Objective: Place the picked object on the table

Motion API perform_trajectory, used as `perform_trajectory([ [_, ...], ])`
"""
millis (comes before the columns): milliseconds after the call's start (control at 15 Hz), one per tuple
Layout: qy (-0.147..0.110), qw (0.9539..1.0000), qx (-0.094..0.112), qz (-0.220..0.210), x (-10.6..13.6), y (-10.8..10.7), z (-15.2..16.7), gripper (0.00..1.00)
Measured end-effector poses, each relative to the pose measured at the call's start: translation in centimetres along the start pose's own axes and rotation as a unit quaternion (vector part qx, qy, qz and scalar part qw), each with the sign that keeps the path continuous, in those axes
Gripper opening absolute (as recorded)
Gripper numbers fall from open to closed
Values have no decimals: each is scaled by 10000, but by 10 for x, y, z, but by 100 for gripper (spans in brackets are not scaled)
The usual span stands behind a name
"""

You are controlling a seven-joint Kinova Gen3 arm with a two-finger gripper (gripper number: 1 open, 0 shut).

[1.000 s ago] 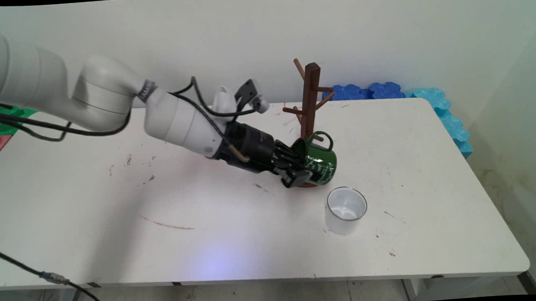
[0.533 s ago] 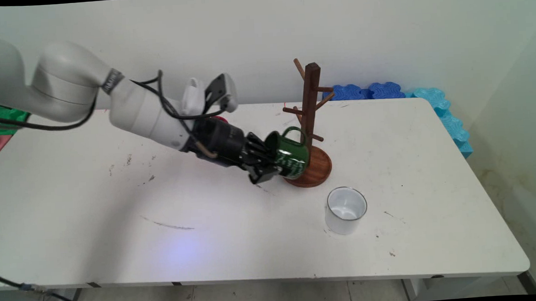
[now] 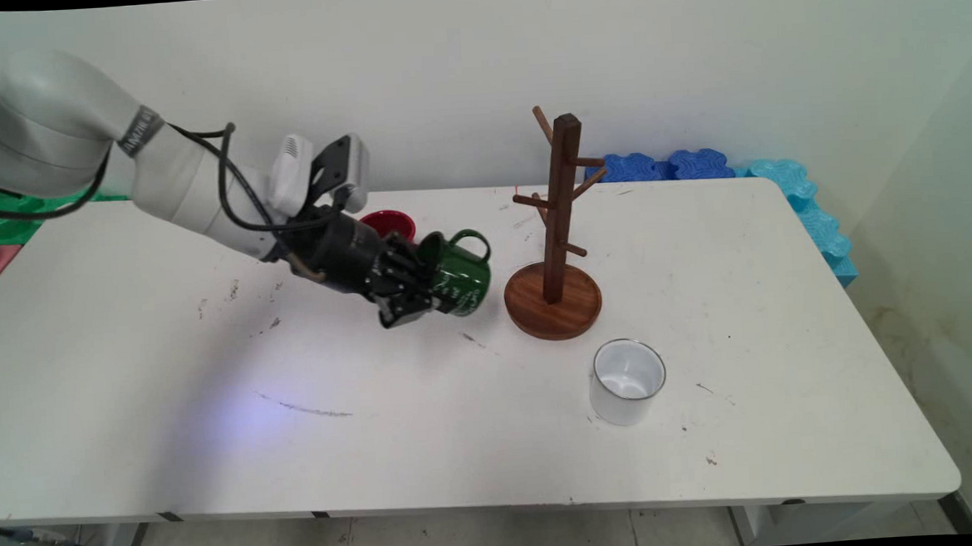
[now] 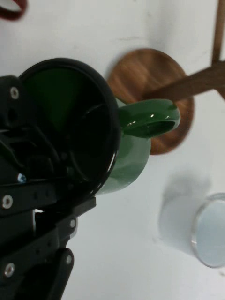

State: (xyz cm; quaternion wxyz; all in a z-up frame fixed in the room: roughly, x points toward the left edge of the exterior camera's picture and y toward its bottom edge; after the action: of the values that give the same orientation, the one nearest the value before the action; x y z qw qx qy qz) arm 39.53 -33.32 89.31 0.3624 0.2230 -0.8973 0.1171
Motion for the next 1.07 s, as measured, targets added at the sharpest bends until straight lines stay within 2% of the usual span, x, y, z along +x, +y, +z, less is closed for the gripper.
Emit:
perform_trajectory([
  [533,-629,9964,159,550,-24,-14,-12,0],
  [1067,-1103,9893,112,946,-42,-16,-9,0],
])
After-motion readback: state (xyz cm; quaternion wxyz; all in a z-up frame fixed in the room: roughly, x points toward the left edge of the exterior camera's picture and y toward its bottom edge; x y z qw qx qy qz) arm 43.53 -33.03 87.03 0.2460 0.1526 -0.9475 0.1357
